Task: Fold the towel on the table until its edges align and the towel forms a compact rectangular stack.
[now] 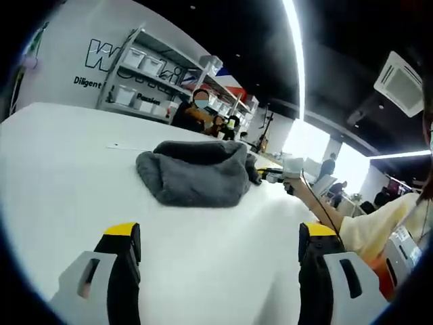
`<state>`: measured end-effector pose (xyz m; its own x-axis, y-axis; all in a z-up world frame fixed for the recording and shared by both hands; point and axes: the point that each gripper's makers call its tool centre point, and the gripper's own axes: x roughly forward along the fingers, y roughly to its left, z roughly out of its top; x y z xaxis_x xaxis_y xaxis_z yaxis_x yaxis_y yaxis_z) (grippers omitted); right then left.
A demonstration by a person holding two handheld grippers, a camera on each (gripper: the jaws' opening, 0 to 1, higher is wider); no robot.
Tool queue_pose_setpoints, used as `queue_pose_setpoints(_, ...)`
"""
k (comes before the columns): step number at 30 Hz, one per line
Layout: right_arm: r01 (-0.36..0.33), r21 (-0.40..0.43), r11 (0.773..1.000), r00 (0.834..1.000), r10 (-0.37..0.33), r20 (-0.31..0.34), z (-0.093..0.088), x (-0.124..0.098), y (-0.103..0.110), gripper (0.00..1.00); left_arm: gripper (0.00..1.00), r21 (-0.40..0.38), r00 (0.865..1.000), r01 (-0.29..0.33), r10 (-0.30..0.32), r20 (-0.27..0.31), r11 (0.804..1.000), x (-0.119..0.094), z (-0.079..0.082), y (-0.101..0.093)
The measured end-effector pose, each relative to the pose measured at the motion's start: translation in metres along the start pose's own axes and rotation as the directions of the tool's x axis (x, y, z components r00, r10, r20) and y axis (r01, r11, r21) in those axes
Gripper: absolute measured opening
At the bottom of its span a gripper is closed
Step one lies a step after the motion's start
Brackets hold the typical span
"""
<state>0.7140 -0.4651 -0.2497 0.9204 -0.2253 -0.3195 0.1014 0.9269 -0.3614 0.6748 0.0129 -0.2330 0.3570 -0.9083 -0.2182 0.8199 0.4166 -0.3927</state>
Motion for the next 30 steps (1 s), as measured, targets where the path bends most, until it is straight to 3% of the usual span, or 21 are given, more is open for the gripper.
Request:
queue_pose_setpoints(3,0.012,0.051,0.999,1.0,-0.013,0.026,0.006,-0.007,-0.009,0.33,0.95,0.006,1.0,-0.008,0.008,-0.001,1.0,-0.001,0.001,0.002)
queue_pose_setpoints(7,0.025,0.106,0.994,1.0,-0.026,0.004,0.007,-0.022,-0.011,0.39,0.95,0.003,1.0,-0.007,0.007,-0.002,1.0,-0.001,0.003,0.004)
queue_pose_setpoints(22,0.024,0.079,0.997,0.999,-0.027,0.04,0.032,-0.052,-0.001,0.61,0.95,-0.005,1.0,0.002,-0.002,0.0,1.0,-0.002,0.006,0.003)
queue_pose_setpoints(25,0.0,0.079,0.997,0.999,-0.003,0.035,0.032,-0.057,0.01,0.67,0.95,-0.004,1.0,0.003,-0.003,-0.001,1.0,-0.003,0.006,0.002)
queue_pose_setpoints(30,-0.13,0.134,0.982,0.991,0.13,0.012,0.029,-0.06,0.047,0.76,0.95,-0.006,1.0,0.003,-0.003,-0.005,1.0,-0.002,0.005,0.002)
